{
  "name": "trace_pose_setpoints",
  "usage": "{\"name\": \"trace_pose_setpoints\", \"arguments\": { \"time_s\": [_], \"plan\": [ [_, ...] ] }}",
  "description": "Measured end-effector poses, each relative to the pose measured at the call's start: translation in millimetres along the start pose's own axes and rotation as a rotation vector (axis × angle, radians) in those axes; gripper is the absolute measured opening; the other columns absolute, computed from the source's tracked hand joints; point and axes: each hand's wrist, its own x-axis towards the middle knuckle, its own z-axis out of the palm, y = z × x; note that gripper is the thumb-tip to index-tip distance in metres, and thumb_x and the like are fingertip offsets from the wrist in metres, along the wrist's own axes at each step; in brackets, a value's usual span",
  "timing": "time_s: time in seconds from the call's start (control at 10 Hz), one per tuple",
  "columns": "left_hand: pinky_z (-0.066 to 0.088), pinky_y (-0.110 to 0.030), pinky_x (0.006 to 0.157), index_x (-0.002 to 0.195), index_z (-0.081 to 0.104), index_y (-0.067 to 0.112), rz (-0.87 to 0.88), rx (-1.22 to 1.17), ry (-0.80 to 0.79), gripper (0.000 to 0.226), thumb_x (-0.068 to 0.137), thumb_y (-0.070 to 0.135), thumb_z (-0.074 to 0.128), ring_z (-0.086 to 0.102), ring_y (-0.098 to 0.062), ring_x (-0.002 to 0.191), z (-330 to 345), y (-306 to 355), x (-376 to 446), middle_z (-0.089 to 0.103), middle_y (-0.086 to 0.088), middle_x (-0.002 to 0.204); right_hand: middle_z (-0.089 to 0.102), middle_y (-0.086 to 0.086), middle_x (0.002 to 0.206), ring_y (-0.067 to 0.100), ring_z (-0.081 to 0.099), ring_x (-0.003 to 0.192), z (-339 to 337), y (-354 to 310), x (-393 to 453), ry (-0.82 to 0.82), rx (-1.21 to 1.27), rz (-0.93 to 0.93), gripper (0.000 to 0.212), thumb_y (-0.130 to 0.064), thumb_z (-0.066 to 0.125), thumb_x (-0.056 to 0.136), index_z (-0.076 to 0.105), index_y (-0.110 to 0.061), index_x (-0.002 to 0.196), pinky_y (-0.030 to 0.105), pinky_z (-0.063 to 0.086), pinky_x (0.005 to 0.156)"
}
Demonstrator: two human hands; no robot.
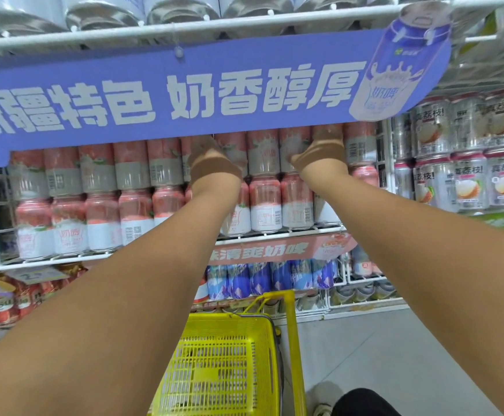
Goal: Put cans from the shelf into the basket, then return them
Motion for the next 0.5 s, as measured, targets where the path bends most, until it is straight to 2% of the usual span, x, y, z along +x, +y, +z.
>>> {"name": "trace_pose_setpoints", "arguments": {
  "time_s": [0.1, 0.2, 0.3, 0.4, 0.5],
  "plan": [
    [0.044, -0.031, 0.069, 0.086, 0.059, 0.009, 0.08, -0.01, 0.037, 0.032, 0.092, 0.038, 0.069, 0.061, -0.029, 0.086, -1.1, -1.6, -4.4, 0.062, -0.007, 0.086, 0.057, 0.016, 0.13, 0.03, 0.054, 0.124, 1.2, -1.8, -2.4, 0.157, 0.044, -0.029, 0.047, -0.043, 0.048, 0.101, 0.055, -0.002, 0.121, 0.032, 0.041, 0.096],
    [0.05, -0.039, 0.092, 0.125, 0.06, 0.007, 0.241, 0.126, 0.092, 0.051, 0.093, 0.046, 0.065, 0.054, -0.035, 0.12, -4.4, -14.1, -16.6, 0.059, -0.016, 0.13, 0.053, 0.016, 0.134, 0.033, 0.054, 0.122, 6.8, 2.8, -17.9, 0.269, 0.234, -0.082, 0.05, -0.04, 0.055, 0.098, 0.054, -0.005, 0.133, 0.034, 0.047, 0.099],
    [0.046, -0.041, 0.101, 0.137, 0.054, 0.01, 0.364, 0.237, 0.069, 0.053, 0.096, 0.042, 0.059, 0.047, -0.037, 0.132, -9.1, -23.9, -23.5, 0.049, -0.019, 0.145, 0.044, 0.018, 0.144, 0.035, 0.047, 0.131, 10.2, 8.1, -29.6, 0.262, 0.17, -0.121, 0.055, -0.041, 0.052, 0.098, 0.047, -0.009, 0.143, 0.039, 0.045, 0.104],
    [0.047, -0.043, 0.095, 0.134, 0.059, 0.012, 0.487, 0.405, 0.02, 0.046, 0.101, 0.042, 0.047, 0.054, -0.039, 0.121, -25.0, -41.0, -41.1, 0.059, -0.019, 0.133, 0.035, 0.017, 0.154, 0.037, 0.032, 0.142, 10.7, 10.8, -53.0, 0.229, -0.097, -0.197, 0.068, -0.05, 0.044, 0.097, 0.028, -0.018, 0.154, 0.046, 0.036, 0.113],
    [0.045, -0.045, 0.094, 0.137, 0.056, 0.015, 0.547, 0.489, 0.075, 0.051, 0.102, 0.049, 0.041, 0.055, -0.039, 0.114, -32.9, -53.8, -49.9, 0.062, -0.017, 0.122, 0.029, 0.014, 0.159, 0.037, 0.024, 0.146, 8.6, 7.1, -72.0, 0.206, -0.17, -0.251, 0.07, -0.057, 0.038, 0.099, 0.022, -0.021, 0.156, 0.048, 0.027, 0.117]
  ]
}}
